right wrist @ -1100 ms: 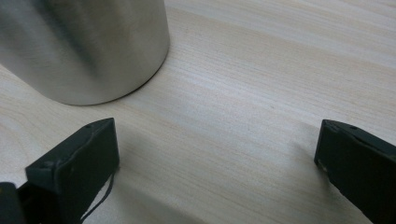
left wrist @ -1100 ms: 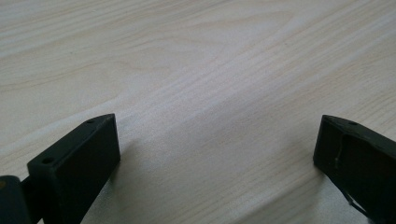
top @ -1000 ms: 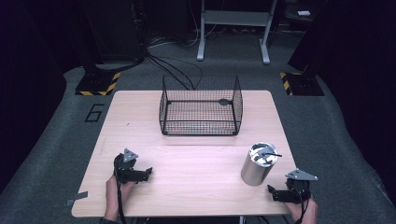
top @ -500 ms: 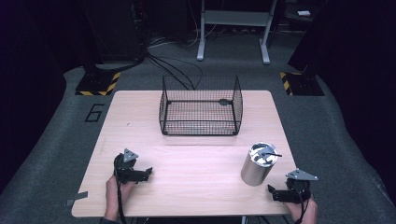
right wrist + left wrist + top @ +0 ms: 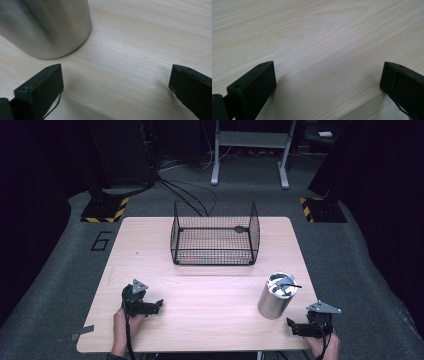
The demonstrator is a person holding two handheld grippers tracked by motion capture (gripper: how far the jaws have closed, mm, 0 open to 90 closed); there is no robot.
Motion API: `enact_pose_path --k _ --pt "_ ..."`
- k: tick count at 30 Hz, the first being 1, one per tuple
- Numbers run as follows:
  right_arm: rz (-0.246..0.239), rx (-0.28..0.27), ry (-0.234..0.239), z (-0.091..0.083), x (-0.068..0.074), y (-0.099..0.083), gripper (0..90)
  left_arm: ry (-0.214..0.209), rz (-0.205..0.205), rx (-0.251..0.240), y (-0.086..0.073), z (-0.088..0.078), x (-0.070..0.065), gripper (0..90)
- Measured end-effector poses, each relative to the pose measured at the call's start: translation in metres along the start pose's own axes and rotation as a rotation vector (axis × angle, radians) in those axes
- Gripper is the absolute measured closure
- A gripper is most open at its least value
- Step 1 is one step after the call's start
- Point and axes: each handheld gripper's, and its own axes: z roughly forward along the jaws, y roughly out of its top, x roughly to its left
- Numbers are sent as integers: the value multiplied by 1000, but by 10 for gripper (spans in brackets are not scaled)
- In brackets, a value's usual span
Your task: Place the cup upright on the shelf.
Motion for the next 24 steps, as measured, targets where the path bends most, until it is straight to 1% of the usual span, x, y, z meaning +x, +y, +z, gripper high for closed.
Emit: enact_pose_path --k 2,4,6,7,9,11,12,14,15,16,18,21,23,24 --pt "-8 -4 4 -4 2 2 0 0 0 0 0 0 0 3" --pt "-7 -31 15 -10 6 5 0 0 0 0 0 0 0 3" --pt "-20 -54 24 -16 11 10 0 1 2 -1 0 0 0 3" --pt "-15 -64 32 -20 15 13 0 1 2 -1 0 0 0 3" --pt "-33 -81 41 -26 19 18 0 0 0 -1 0 0 0 3" --pt "-39 -115 48 -32 25 24 0 0 0 1 0 0 0 3" --pt "-43 -118 52 -35 26 26 0 1 2 -1 0 0 0 3" --pt "-44 -141 63 -40 31 33 0 0 0 0 0 0 0 3" --pt "-52 -151 65 -42 33 35 0 1 1 -2 0 0 0 3" --pt "-46 -168 66 -44 36 38 0 0 0 -1 0 0 0 3" --pt "-50 -179 67 -48 39 42 0 0 0 0 0 0 0 3" --pt "-51 -205 72 -52 42 48 0 0 0 0 0 0 0 2" --pt "-51 -211 72 -52 43 50 0 0 0 0 0 0 0 3" --pt "-51 -227 78 -54 44 54 0 0 0 0 0 0 0 3"
